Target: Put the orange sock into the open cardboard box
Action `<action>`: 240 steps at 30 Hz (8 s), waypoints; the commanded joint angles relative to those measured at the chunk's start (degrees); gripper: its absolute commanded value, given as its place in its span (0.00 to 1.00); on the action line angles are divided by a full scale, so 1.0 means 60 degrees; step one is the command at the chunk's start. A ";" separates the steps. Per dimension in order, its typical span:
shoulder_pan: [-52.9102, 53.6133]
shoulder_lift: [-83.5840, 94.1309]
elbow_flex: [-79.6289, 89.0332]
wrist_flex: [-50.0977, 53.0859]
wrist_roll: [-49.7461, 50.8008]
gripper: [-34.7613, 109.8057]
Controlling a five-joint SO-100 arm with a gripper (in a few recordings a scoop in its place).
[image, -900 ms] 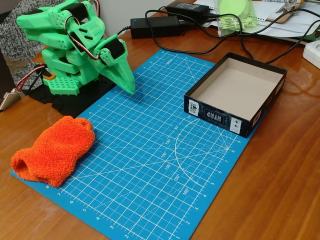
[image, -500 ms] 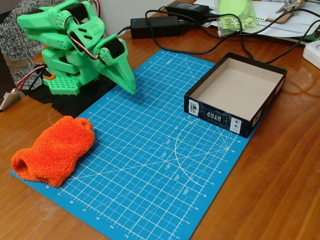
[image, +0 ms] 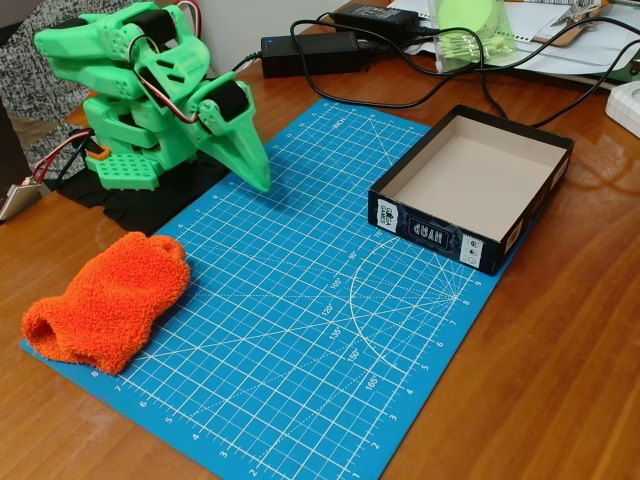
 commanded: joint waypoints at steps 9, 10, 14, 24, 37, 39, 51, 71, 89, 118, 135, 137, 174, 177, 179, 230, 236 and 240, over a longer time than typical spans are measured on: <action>0.0762 -0.1743 -0.1187 -0.0483 -0.0571 0.24; 0.0981 -0.2505 -0.1890 -0.0205 -0.1069 0.24; 0.2007 -0.5713 -0.5391 0.1816 -0.2783 0.24; 0.6240 -1.0386 -1.0020 0.5376 -0.9155 0.44; 1.0063 -1.3154 -1.1704 0.4600 -1.2187 0.28; 1.0371 -1.3418 -1.1997 0.4497 -1.2349 0.35; 1.0312 -1.5146 -0.9712 -0.0762 -1.0195 0.55; 0.6841 -1.2422 -0.8335 -0.1626 -0.7778 0.24; -0.2183 -1.2173 -0.8877 -0.4702 0.4058 0.24; -0.3149 -1.4561 -0.9536 -0.4512 0.1567 0.43; -0.0513 -0.3237 -0.3486 0.1523 -0.3193 0.24; -0.0337 -0.2183 -0.2739 0.1553 -0.2153 0.24; -0.0249 0.0146 -0.0454 0.1582 0.0601 0.25; -0.0132 0.0146 -0.0454 0.1582 0.0674 0.24; -0.0073 0.0146 -0.0454 0.1582 0.0718 0.24; -0.0176 0.0146 -0.0454 0.1567 0.0659 0.24; -0.0176 0.0146 -0.0454 0.1567 0.0659 0.24; -0.0176 0.0146 -0.0454 0.1567 0.0659 0.24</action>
